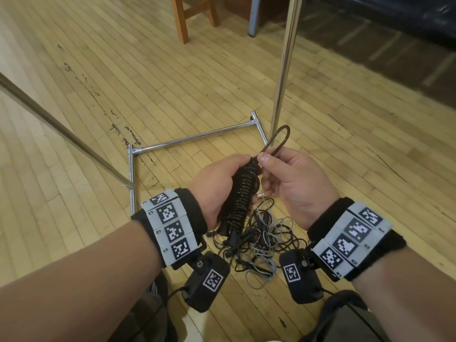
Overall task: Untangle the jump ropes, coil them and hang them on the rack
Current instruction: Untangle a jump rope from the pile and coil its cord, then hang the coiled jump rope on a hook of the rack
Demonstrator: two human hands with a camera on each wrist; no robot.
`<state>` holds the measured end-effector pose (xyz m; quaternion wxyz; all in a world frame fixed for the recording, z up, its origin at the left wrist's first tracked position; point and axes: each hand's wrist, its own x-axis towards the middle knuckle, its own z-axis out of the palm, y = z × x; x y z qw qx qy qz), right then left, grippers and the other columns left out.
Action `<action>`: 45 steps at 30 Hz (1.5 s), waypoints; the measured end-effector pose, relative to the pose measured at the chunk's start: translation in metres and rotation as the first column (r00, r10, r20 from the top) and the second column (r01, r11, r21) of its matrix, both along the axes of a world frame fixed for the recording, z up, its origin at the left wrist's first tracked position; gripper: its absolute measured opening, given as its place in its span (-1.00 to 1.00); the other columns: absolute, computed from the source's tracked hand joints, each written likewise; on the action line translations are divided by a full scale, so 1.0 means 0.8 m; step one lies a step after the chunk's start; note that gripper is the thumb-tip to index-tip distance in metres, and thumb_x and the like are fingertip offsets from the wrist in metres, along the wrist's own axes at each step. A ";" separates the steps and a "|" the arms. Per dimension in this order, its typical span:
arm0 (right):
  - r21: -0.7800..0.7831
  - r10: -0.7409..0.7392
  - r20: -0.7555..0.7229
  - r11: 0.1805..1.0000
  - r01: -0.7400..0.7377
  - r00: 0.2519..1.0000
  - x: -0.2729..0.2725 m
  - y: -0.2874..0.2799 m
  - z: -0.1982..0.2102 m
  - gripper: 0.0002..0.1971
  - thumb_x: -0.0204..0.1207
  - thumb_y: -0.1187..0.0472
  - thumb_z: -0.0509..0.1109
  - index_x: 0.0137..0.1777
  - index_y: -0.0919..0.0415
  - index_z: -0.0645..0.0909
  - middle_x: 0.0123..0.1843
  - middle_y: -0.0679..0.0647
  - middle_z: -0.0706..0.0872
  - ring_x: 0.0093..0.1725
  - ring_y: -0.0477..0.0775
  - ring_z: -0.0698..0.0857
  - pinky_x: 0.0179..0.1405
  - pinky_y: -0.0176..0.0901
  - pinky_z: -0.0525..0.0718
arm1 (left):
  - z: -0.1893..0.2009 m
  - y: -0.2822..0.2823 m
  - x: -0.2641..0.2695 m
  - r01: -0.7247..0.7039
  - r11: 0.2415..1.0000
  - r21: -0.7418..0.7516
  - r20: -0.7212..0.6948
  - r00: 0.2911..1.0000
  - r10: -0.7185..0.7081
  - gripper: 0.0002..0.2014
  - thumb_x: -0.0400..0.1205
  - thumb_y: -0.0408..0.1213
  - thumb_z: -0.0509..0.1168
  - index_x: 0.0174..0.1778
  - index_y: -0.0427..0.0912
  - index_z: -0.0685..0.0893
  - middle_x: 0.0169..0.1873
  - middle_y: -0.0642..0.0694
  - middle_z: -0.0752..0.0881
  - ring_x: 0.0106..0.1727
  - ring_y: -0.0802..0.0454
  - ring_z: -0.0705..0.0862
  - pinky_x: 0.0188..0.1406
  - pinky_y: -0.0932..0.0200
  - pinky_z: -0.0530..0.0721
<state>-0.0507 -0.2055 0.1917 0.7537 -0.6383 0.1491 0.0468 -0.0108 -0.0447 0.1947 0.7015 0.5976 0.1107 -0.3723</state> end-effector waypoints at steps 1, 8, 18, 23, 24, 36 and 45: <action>-0.011 0.005 -0.010 1.000 -0.005 1.000 0.000 0.001 0.000 -0.92 0.73 0.24 0.40 0.09 0.24 0.69 -0.23 0.19 0.63 -0.32 0.08 0.60 -0.33 -0.06 0.60 | 0.000 0.000 0.001 -0.031 0.999 -0.010 -0.005 0.999 0.031 -0.65 0.78 -0.01 0.30 0.25 -0.23 0.71 -0.19 -0.24 0.72 -0.29 -0.17 0.72 -0.27 -0.10 0.73; 0.103 0.290 -0.213 0.956 -0.273 0.933 -0.009 0.019 -0.006 -0.58 0.69 -0.14 0.39 0.48 -0.04 0.56 0.25 0.22 0.80 0.07 0.34 0.87 0.10 0.35 0.84 | 0.010 -0.003 0.011 -0.252 0.961 -0.112 -0.048 0.967 0.248 -0.78 0.76 -0.15 0.36 0.07 -0.26 0.77 -0.23 -0.18 0.77 -0.31 -0.09 0.81 -0.34 -0.01 0.80; -0.077 0.210 -0.118 0.973 -0.220 0.971 -0.019 0.039 -0.004 -0.72 0.81 -0.08 0.23 0.45 -0.09 0.51 -0.09 0.17 0.80 -0.29 0.20 0.77 -0.49 -0.02 0.63 | 0.013 -0.001 0.014 -0.206 0.943 -0.263 -0.033 0.978 0.204 -0.86 0.81 -0.33 0.18 0.22 -0.27 0.59 0.01 -0.20 0.75 -0.05 -0.13 0.70 -0.36 0.11 0.75; -0.201 0.222 -0.067 0.952 -0.231 0.973 -0.014 0.029 -0.003 -0.76 0.82 -0.05 0.23 0.37 -0.06 0.57 -0.09 0.13 0.79 -0.24 0.13 0.75 -0.25 -0.04 0.75 | 0.009 0.005 0.014 -0.079 0.977 -0.200 0.110 0.989 0.102 -0.74 0.82 -0.20 0.22 0.31 -0.23 0.69 0.18 -0.25 0.82 0.15 -0.11 0.73 0.11 -0.01 0.64; -0.206 0.216 -0.057 0.953 -0.223 0.975 -0.014 0.026 -0.002 -0.77 0.82 -0.06 0.22 0.37 -0.08 0.58 -0.06 0.15 0.80 -0.24 0.11 0.76 -0.27 -0.09 0.74 | 0.009 0.005 0.014 -0.050 0.984 -0.172 0.142 0.987 0.075 -0.67 0.82 -0.09 0.22 0.36 -0.20 0.72 0.24 -0.26 0.82 0.18 -0.11 0.71 0.10 -0.04 0.58; -0.386 0.212 -0.006 0.901 -0.198 0.977 -0.019 0.031 0.001 -0.79 0.79 -0.12 0.21 0.30 -0.12 0.54 0.04 0.03 0.82 -0.11 0.07 0.85 -0.21 0.12 0.83 | 0.012 0.011 0.013 0.010 0.991 -0.132 0.198 0.980 0.017 -0.54 0.83 -0.03 0.23 0.51 -0.27 0.67 0.45 -0.32 0.71 0.23 -0.12 0.64 0.06 -0.05 0.55; -0.425 0.213 0.055 0.889 -0.171 0.975 -0.032 0.049 0.083 -0.91 0.67 -0.20 0.29 0.12 -0.37 0.54 -0.07 -0.08 0.82 -0.12 0.00 0.84 -0.25 -0.03 0.76 | 0.112 0.052 0.015 -0.010 0.995 -0.095 0.475 0.878 0.054 -0.62 0.69 -0.05 0.43 0.39 -0.11 0.76 0.22 -0.22 0.85 0.30 -0.29 0.79 0.39 -0.25 0.72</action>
